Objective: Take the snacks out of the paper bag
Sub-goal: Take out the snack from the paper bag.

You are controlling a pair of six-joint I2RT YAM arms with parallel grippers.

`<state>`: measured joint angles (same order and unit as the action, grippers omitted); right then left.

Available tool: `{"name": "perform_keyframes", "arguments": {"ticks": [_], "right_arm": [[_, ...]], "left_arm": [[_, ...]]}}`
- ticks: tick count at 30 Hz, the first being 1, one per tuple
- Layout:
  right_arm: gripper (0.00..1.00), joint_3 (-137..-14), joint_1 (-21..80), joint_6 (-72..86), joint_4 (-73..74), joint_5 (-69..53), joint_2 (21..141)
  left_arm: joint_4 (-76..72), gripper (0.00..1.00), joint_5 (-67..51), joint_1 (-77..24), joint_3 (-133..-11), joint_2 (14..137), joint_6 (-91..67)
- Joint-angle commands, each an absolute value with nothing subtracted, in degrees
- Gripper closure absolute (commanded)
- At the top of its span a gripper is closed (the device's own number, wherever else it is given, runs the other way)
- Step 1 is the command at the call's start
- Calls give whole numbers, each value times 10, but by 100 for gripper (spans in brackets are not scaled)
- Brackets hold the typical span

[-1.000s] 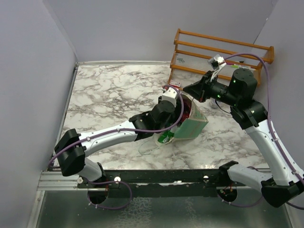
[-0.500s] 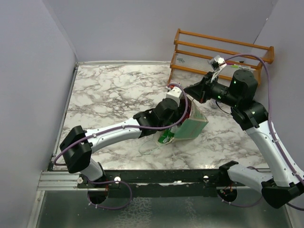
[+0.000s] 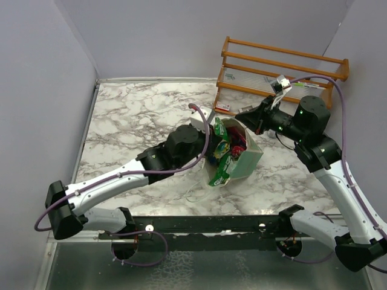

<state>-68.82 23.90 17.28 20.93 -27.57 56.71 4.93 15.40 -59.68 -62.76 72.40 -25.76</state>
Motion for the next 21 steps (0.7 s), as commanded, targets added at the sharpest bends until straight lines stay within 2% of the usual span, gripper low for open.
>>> {"name": "perform_keyframes", "arguments": {"ticks": [1, 9, 13, 17, 21], "right_arm": [[99, -686, 240, 180, 163, -260, 547], [98, -681, 240, 177, 160, -255, 542], [98, -677, 240, 175, 160, -253, 538], [99, -675, 240, 173, 160, -253, 536], [98, -672, 240, 171, 159, -252, 534]], "left_arm": [[-14, 100, 136, -593, -632, 659, -243], [-3, 100, 54, -594, -646, 560, -166], [24, 100, 67, -594, -659, 498, -111], [68, 100, 160, -593, -682, 457, -69], [137, 100, 353, -594, -705, 463, -58]]}}
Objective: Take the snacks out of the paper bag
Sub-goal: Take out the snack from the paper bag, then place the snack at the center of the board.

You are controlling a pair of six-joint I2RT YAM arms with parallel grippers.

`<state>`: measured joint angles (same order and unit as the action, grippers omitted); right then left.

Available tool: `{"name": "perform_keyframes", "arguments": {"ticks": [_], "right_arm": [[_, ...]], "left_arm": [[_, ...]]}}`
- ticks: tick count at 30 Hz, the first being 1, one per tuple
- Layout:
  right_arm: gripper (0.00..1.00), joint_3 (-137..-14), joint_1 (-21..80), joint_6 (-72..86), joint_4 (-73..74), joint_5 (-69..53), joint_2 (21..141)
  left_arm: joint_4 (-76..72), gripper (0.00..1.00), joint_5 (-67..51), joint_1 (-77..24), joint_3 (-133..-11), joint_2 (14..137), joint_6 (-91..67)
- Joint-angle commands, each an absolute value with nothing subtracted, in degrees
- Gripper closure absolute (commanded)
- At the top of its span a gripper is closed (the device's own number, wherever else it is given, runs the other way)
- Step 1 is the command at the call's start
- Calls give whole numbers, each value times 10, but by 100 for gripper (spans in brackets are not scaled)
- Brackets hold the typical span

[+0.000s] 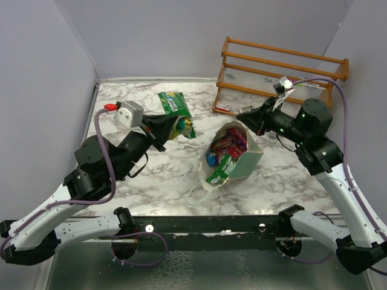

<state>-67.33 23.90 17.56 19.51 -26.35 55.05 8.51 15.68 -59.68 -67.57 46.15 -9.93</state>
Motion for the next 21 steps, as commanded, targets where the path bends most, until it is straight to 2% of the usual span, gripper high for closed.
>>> {"name": "perform_keyframes", "arguments": {"ticks": [1, 4, 7, 10, 15, 19, 21], "right_arm": [[98, -672, 240, 171, 160, -252, 534], [98, -670, 240, 168, 160, -250, 534], [99, -671, 240, 165, 163, -248, 533], [98, -668, 240, 164, 164, -247, 532], [98, -661, 240, 166, 162, -246, 532], [99, -662, 240, 166, 160, -244, 535], [98, -670, 240, 167, 165, -245, 539]], "left_arm": [[153, 100, 423, -594, -706, 472, -59], [210, 100, 548, -593, -707, 505, -70], [232, 100, 556, -579, -681, 522, -79], [233, 100, 505, -518, -645, 531, -93], [234, 100, 368, -346, -606, 592, -115], [272, 100, 242, -238, -659, 695, -152], [280, 100, 231, -215, -697, 745, -158]]}}
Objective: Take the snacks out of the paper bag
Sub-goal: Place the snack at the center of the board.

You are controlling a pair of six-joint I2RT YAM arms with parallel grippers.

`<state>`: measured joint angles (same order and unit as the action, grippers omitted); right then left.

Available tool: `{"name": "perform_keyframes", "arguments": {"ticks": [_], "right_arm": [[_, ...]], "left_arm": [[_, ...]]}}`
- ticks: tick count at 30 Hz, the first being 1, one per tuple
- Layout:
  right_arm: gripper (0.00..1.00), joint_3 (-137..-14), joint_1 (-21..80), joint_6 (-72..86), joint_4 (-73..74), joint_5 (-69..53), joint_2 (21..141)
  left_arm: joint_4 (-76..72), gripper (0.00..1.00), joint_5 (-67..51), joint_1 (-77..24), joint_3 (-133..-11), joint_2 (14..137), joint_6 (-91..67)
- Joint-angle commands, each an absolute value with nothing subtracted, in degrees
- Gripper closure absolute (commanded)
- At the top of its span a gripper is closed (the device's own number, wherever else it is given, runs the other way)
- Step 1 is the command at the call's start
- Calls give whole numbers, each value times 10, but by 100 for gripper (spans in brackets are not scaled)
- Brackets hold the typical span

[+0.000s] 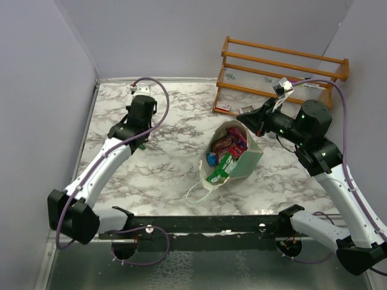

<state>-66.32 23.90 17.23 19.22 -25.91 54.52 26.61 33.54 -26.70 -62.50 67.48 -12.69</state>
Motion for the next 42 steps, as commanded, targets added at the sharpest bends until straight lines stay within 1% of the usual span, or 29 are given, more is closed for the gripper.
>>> {"name": "perform_keyframes", "arguments": {"ticks": [1, 5, 10, 13, 17, 20, 24, 25, 26, 27, 28, 29, 30, 33, 36, 38, 42], "right_arm": [[98, -674, 240, 166, 166, -247, 540], [98, -675, 240, 171, 167, -247, 538], [98, -681, 240, 172, 177, -246, 539], [98, -687, 240, 170, 182, -242, 542], [98, -686, 240, 171, 180, -247, 543], [98, -680, 240, 172, 174, -248, 543], [98, -686, 240, 174, 178, -259, 553], [98, -689, 240, 173, 181, -259, 555], [98, -690, 240, 172, 184, -258, 555], [98, -690, 240, 172, 185, -258, 554], [99, -689, 240, 171, 185, -256, 553], [98, -687, 240, 174, 183, -256, 550], [98, -684, 240, 176, 180, -256, 549], [98, -672, 240, 184, 170, -261, 542], [98, -655, 240, 191, 160, -270, 535], [98, -644, 240, 198, 151, -271, 529], [98, -641, 240, 205, 148, -280, 531]], "left_arm": [[278, 100, 244, -209, -713, 768, -157], [248, 100, 312, -194, -764, 852, -125], [288, 100, 386, -174, -864, 956, -71], [280, 100, 415, -150, -864, 999, -44], [287, 100, 392, -125, -856, 1028, -33], [251, 100, 380, -123, -832, 1037, -22], [319, 99, 346, -119, -883, 1099, -45], [328, 93, 329, -118, -891, 1107, -47], [328, 84, 315, -118, -891, 1105, -47], [322, 74, 302, -118, -886, 1097, -47], [311, 59, 293, -118, -875, 1082, -47], [297, 52, 286, -119, -862, 1066, -48], [284, 48, 275, -118, -852, 1046, -49], [255, 43, 207, -118, -823, 967, -59], [214, 41, 106, -121, -782, 863, -76], [165, 37, 23, -130, -723, 786, -85], [64, 33, -160, -140, -609, 645, -145]]}}
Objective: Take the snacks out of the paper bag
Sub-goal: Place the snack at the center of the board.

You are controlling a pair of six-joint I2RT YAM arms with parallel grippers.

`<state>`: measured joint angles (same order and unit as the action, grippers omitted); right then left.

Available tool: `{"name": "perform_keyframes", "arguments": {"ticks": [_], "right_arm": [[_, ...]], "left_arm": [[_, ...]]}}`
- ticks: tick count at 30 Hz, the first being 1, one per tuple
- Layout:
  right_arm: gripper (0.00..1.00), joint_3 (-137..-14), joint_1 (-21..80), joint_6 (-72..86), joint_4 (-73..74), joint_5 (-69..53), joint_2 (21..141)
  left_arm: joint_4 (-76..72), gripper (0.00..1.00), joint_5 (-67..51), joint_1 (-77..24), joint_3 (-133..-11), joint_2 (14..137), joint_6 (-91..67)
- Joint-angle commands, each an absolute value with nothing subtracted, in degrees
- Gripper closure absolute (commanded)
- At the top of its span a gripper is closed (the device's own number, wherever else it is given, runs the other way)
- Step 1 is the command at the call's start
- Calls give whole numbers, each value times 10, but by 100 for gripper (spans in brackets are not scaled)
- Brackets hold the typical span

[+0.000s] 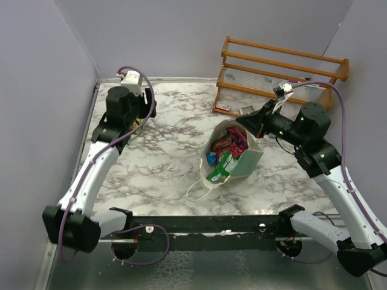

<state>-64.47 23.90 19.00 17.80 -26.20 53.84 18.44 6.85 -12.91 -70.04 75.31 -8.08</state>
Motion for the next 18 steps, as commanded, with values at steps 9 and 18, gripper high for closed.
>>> {"name": "perform_keyframes", "arguments": {"ticks": [9, 18], "right_arm": [[98, -640, 240, 215, 138, -270, 532], [98, -689, 240, 251, 152, -236, 566]], "left_arm": [[-66, 32, -313, -224, -474, 495, -317], [23, 34, -265, -311, -571, 518, -348]]}}
